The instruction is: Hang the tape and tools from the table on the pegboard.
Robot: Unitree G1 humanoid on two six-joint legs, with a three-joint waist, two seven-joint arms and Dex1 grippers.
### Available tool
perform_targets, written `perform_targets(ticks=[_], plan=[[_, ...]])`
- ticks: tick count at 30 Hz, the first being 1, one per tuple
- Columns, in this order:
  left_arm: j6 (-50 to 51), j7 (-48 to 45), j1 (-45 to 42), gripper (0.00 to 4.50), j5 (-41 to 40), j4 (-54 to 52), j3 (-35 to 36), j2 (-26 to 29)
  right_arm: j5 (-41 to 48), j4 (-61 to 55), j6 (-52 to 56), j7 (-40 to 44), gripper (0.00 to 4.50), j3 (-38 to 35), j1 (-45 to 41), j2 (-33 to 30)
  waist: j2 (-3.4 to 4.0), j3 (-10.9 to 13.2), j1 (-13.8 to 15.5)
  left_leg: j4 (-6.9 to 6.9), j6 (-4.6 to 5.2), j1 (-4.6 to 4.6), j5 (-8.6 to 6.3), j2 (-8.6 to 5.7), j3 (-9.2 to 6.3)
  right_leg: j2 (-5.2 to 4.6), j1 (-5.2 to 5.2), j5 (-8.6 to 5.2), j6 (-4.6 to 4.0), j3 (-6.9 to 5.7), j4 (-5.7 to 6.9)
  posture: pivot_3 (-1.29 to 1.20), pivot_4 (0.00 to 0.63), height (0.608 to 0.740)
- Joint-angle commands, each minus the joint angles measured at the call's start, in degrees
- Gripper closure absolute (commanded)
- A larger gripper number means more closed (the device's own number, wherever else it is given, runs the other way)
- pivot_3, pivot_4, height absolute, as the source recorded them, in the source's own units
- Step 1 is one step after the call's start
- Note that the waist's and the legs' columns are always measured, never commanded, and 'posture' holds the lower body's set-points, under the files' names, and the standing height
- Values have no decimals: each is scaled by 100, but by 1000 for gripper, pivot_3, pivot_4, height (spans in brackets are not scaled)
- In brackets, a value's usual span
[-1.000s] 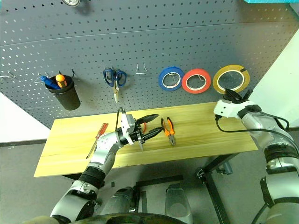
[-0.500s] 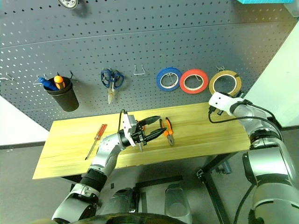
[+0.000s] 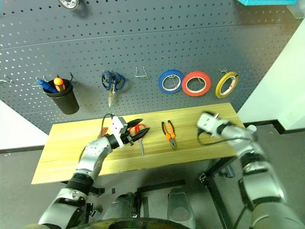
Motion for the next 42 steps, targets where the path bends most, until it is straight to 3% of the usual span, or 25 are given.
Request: perform_targets(ticks=[1,3,8,15,21,39,42], plan=[[10,-71,-128,1651,236,212,-8,317,636,-1188,1162,423,1060,-193,192,367,0,2,-21,0,0,0,0,-1,-1,0,-2,0,0,0,0,-183,78,725],[58,-293,-115,1651,204,280,1,476,746,-1666,1945,459,1060,-191,351,599,1,1,-18,1,-2,1,-1,0,-8,0,-4,1,-2,0,4,-178,93,725],[340,-926,-69,1651,154,470,11,875,1144,-2498,4108,244,31,-298,348,1300,5,10,13,-6,-4,3,-2,1,-32,6,-15,-2,-8,-5,19,-175,121,725],[394,-1069,71,1651,229,583,94,1153,1193,-2327,5795,-818,31,-492,-283,2180,18,54,24,-19,-4,-3,-3,4,-33,2,-53,-4,-12,0,18,-165,151,725],[493,-1067,344,1651,103,285,200,1223,1012,-1365,5797,-1520,31,-495,-853,2355,21,82,38,-38,-4,-4,-3,4,-33,0,-65,-4,-13,2,19,-142,160,725],[956,-1057,811,1651,-108,-395,331,1212,1157,924,5216,-1841,31,-804,-1830,2592,33,160,29,-52,-3,-8,-3,3,-31,1,-80,-4,-17,4,21,-137,163,725],[971,-1046,773,1651,-97,-384,324,1191,1152,1125,5132,-1917,955,-840,-1910,2595,33,160,27,-53,-3,-8,-3,2,-32,1,-80,-4,-17,4,21,-137,159,725]])
